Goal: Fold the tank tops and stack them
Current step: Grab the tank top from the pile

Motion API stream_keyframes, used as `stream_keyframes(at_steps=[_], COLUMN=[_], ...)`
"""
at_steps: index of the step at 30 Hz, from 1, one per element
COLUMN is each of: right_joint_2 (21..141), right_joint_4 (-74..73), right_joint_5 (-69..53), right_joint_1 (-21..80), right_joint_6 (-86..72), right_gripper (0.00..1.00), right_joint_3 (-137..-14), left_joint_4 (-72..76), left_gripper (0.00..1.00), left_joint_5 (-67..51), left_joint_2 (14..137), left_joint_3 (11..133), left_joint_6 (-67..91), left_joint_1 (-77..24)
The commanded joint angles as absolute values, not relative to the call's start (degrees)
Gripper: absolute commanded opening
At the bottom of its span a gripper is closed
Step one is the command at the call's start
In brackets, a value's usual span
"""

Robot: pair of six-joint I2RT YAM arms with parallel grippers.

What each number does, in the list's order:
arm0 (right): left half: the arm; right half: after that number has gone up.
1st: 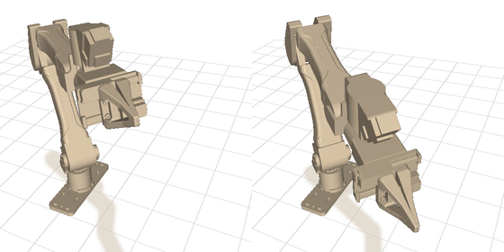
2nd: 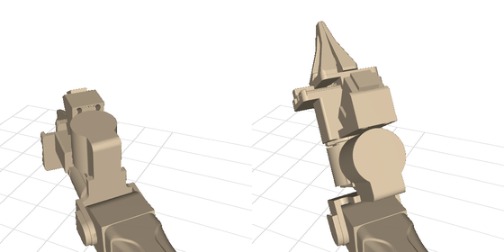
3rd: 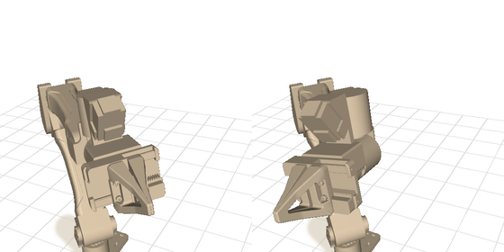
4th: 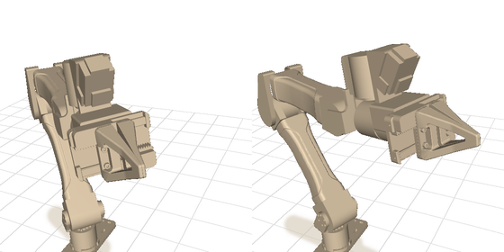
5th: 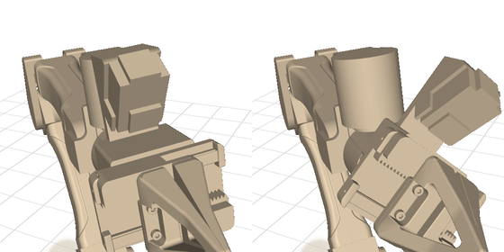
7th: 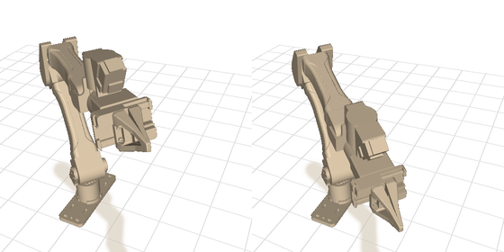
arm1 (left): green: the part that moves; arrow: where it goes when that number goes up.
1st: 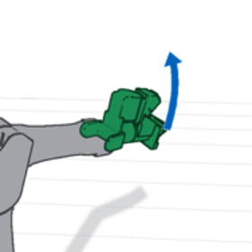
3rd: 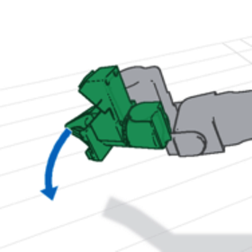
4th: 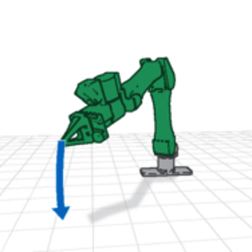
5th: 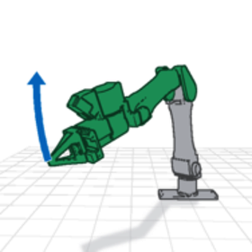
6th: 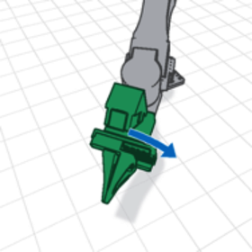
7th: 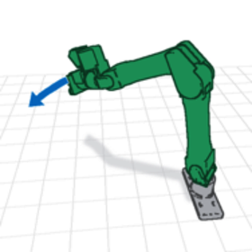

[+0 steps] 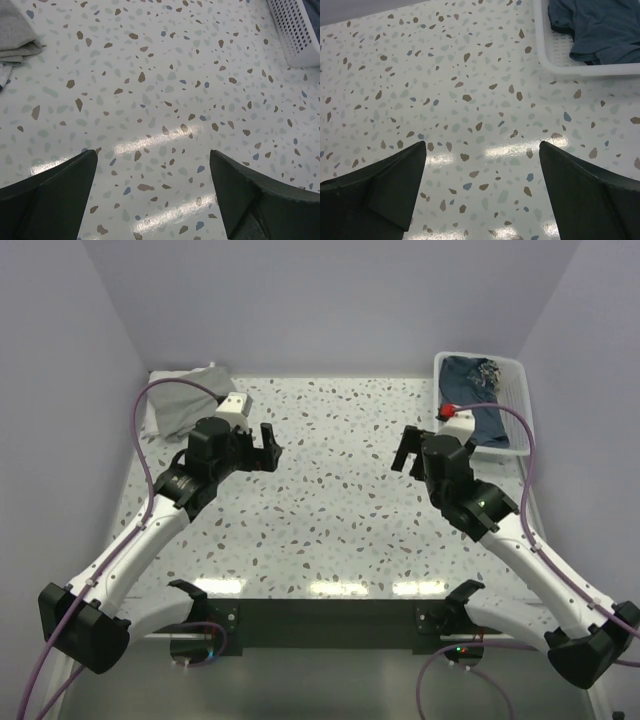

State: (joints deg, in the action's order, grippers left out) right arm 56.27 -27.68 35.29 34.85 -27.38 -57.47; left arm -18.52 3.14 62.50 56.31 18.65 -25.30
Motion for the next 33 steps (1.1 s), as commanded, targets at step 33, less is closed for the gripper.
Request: stream_keyframes(at_steps=[33], right_joint_2=[118.3], right_joint_4=[-29.3], right_joint_5=[17.6], right_joint_1=[-6.0], right_joint_6=[-24.9], right_gripper=[0.80], right_joint_3=[-105.0], left_joint_4=[-17.3], left_gripper=[1.00], left_joint_5=[-1.2], left_joint_2=[62.4], left_joint_3=[57.6], left_joint_6=[20.0], left_joint_1=[-25.4])
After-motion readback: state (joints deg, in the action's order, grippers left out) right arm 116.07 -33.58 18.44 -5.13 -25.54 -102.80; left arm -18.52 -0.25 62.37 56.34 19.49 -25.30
